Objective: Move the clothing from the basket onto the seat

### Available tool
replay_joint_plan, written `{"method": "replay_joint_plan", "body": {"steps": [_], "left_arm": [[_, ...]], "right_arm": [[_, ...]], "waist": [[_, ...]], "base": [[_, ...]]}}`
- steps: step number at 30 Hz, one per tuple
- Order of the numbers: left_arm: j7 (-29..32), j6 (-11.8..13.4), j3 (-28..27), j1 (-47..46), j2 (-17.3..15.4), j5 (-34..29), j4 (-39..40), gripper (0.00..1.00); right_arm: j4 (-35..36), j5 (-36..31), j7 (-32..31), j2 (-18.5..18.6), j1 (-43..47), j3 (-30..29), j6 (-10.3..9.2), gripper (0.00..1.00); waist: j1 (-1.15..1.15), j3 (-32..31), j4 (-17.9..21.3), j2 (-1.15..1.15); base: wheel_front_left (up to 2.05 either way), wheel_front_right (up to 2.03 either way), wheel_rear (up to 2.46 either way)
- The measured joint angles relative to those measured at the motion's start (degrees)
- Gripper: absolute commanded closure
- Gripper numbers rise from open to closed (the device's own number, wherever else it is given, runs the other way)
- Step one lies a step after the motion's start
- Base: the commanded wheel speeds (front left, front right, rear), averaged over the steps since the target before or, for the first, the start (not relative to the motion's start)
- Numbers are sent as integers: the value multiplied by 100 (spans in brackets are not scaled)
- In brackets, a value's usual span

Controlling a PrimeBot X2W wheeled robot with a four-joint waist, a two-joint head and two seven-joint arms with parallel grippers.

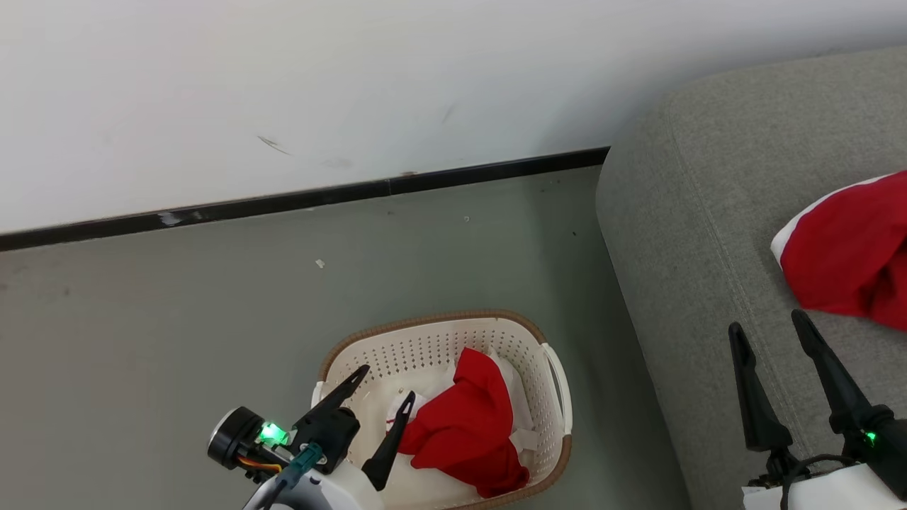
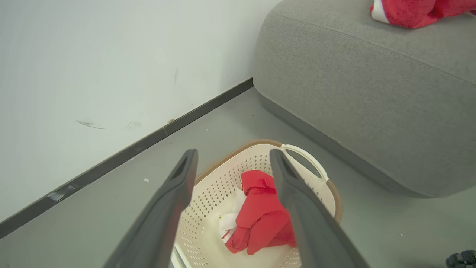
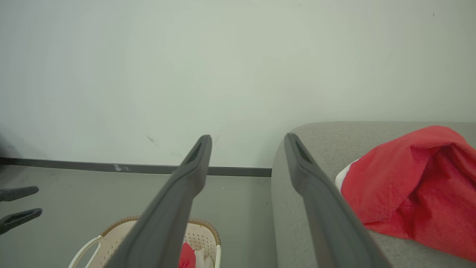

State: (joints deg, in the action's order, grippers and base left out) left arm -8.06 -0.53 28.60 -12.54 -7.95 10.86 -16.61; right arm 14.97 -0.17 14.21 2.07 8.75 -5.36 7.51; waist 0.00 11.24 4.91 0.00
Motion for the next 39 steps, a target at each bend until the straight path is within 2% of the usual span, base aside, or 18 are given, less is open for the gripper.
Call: {"method": "replay_joint_plan", "body": {"steps": [13,29,39], "left_arm": [[52,-219,416,-639,231,-354,-1106,0],[-49,-211,409,-1398,249,-492,-1973,0],[-162,-103,366,-1770,246,-649,-2436,0]], "right_arm": [[339,19,0,-1,-462,-53,0,0],[547,181,0,0,-1155,110,0,0],[573,382,2,1,-1580,274,0,0]], "waist": [[0,869,402,0],[0,1856,894,0],[0,2417,1166,0]], "base": [[0,0,0],[0,0,0],[0,0,0]]}}
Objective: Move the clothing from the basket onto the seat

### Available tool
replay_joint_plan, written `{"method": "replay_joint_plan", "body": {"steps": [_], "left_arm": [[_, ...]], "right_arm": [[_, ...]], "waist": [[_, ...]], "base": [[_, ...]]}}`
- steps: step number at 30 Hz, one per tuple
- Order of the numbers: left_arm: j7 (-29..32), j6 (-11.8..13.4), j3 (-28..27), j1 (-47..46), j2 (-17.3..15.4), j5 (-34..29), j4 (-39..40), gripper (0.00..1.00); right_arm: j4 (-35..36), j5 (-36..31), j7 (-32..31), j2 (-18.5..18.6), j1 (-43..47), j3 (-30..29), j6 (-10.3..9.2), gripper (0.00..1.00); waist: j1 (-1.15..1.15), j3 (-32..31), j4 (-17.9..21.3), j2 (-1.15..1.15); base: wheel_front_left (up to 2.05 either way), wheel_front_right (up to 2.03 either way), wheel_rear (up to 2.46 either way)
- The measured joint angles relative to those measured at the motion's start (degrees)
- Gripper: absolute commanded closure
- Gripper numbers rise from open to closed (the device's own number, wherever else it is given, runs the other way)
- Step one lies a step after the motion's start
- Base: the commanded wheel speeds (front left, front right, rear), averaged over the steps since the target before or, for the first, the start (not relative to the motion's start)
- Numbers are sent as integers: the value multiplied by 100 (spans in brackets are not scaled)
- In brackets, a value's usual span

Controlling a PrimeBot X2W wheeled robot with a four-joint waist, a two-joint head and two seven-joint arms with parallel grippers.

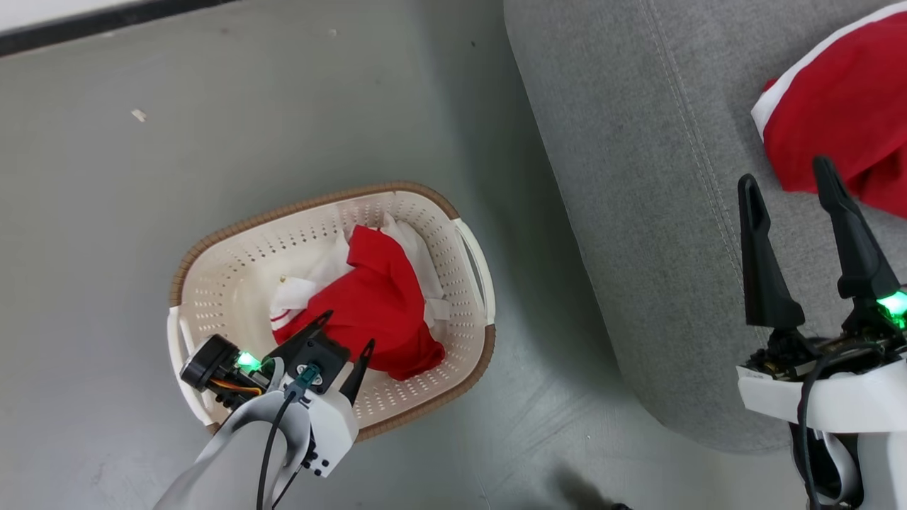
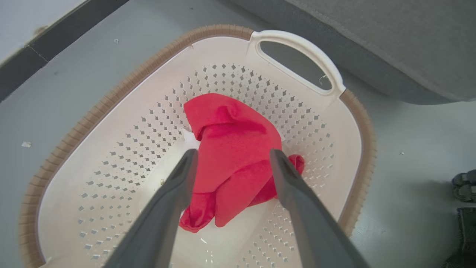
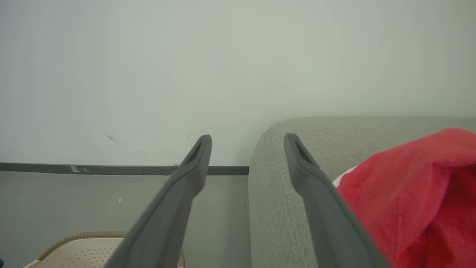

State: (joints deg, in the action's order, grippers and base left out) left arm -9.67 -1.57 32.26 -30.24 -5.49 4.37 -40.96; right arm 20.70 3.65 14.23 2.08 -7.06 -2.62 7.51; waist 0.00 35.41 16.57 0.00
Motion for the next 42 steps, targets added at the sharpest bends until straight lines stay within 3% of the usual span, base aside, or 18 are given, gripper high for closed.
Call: {"method": "replay_joint_plan", "body": {"steps": [39,40,41,42], "left_arm": [[-244,300,-168,-1135,-180,-136,-1252,0],[-244,300,-168,-1161,-179,-136,-1280,20],[-246,300,-168,-1179,-179,-136,-1302,52],[-250,300,-168,-1191,-176,-136,-1328,64]], "right_arm": [[-83,354,41,1,-1109,209,0,0],[-88,354,41,1,-1109,211,0,0],[-90,354,41,1,-1110,209,0,0],[-94,354,41,1,-1112,209,0,0]], "waist": [[0,1460,671,0],[0,1481,678,0],[0,1501,684,0],[0,1521,689,0]], "base": [[0,0,0],[0,0,0],[0,0,0],[0,0,0]]}}
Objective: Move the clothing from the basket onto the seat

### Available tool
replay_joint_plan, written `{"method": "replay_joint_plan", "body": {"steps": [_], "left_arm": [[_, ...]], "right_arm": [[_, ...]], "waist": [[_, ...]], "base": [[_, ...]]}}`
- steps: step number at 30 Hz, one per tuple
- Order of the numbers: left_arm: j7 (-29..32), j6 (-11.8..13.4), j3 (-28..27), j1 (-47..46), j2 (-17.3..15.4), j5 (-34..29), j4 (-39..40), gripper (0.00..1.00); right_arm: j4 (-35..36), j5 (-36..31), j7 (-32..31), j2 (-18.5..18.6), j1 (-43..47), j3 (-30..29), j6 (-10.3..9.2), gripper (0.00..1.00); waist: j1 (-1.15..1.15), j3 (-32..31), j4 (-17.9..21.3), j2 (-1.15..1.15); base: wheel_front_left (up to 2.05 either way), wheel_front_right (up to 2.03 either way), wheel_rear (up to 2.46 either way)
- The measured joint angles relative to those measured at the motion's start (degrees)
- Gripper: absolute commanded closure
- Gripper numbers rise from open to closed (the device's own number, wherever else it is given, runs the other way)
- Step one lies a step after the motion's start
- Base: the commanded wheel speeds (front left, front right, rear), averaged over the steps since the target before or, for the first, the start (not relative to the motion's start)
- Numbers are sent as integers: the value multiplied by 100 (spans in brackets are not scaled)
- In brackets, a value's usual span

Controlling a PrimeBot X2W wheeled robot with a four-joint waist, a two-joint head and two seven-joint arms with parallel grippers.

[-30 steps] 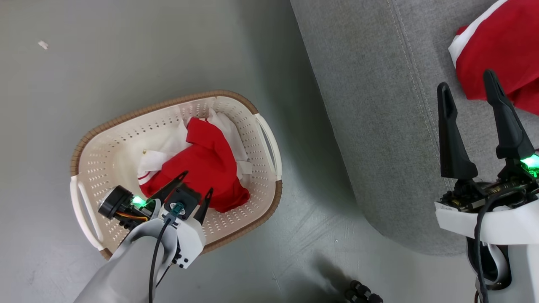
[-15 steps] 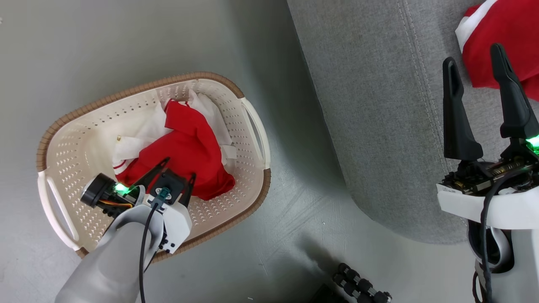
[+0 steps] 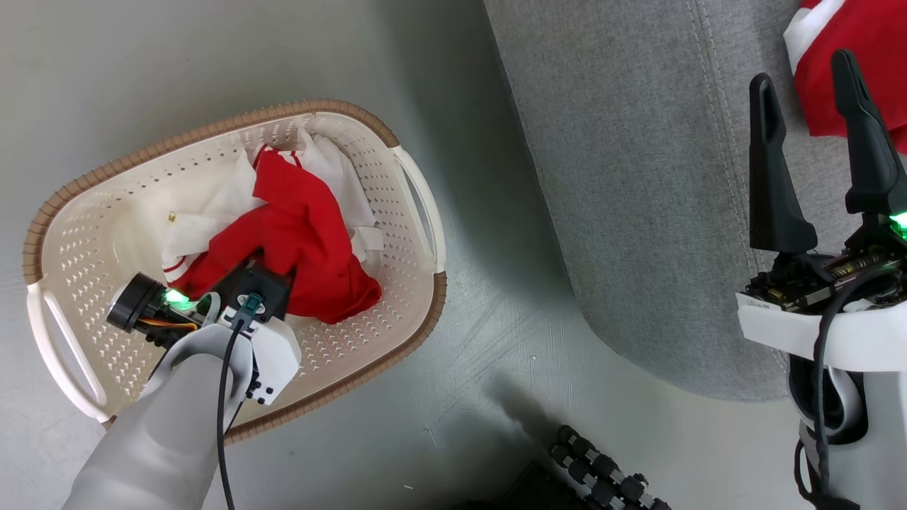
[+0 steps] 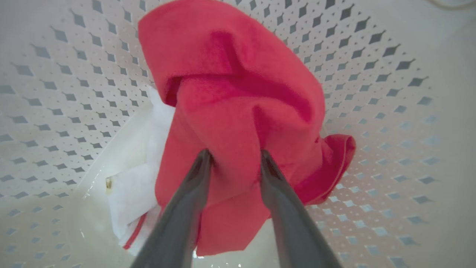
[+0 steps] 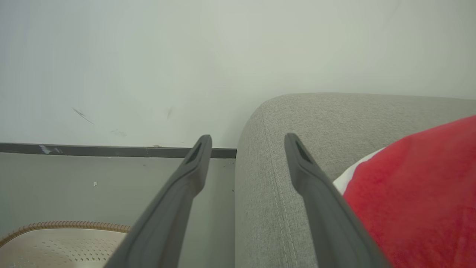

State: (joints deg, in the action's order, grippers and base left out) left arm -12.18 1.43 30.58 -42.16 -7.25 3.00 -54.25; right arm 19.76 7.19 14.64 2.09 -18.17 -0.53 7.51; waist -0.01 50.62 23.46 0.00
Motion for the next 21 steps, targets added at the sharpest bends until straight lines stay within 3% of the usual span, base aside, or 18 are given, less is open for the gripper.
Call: {"method": "replay_joint_plan", "body": {"steps": [2,21], "left_arm": [[-1,-1,3,-23,7,0,-48,100],[-189,-64,68,-210,172,8,48,100]], "right_arm": [[-8,1,0,0,-15,1,0,0],[-227,31,1,1,-421,-87,0,0]], "waist": [[0,35,6,0],[0,-29,-168,0]], "base": [[0,0,0],[0,0,0]]}}
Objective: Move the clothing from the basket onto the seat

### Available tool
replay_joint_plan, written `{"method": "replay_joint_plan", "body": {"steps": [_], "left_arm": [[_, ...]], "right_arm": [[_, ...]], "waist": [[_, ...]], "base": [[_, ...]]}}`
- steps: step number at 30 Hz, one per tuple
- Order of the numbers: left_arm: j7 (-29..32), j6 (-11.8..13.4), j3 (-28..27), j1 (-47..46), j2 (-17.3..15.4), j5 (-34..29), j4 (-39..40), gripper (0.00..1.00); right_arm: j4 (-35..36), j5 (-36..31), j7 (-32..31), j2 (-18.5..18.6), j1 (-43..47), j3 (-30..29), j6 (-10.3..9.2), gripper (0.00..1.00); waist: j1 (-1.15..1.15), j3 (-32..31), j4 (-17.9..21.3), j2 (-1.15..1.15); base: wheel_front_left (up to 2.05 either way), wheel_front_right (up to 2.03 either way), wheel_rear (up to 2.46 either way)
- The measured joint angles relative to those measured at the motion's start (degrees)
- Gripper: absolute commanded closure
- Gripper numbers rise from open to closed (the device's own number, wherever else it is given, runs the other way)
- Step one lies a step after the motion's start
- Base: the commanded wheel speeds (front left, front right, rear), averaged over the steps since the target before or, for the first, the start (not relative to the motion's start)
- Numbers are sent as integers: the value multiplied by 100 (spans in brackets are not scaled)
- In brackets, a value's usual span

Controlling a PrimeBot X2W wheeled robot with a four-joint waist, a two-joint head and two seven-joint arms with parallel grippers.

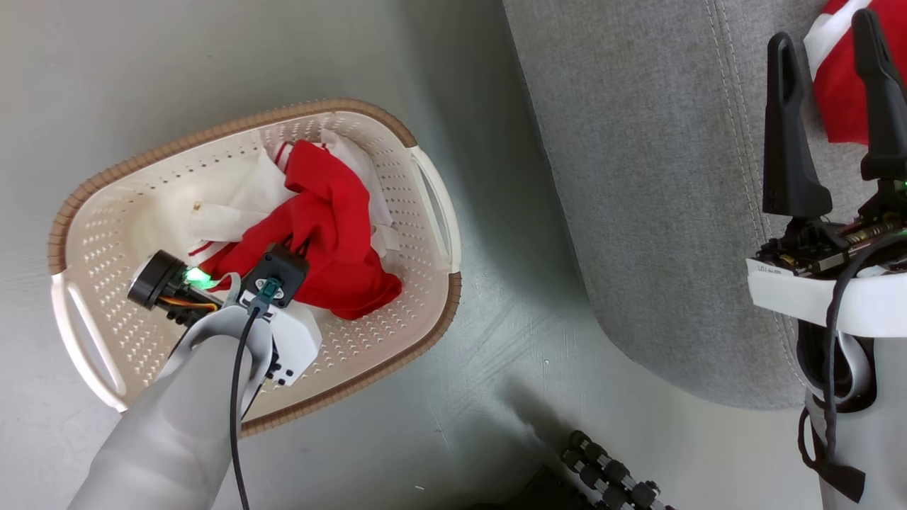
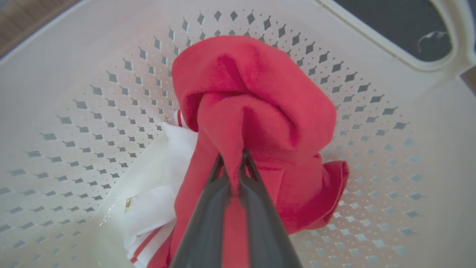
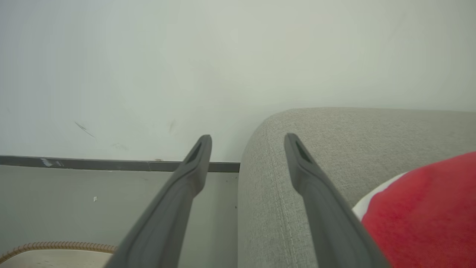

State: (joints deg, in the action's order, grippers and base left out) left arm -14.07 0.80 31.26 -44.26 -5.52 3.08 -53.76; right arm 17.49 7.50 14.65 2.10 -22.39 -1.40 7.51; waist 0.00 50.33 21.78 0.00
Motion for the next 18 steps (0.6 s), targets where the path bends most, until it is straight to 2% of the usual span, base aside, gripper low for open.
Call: {"method": "replay_joint_plan", "body": {"steps": [7,18], "left_arm": [[-16,5,13,16,8,0,455,100],[-22,219,-311,455,-15,171,2025,100]], "right_arm": [[-131,-40,1,2,-25,-13,0,0],[-316,-246,4,11,-60,20,0,0]], "waist": [[0,-151,-149,0],[0,-515,-464,0]], "base": [[0,0,0],[0,0,0]]}}
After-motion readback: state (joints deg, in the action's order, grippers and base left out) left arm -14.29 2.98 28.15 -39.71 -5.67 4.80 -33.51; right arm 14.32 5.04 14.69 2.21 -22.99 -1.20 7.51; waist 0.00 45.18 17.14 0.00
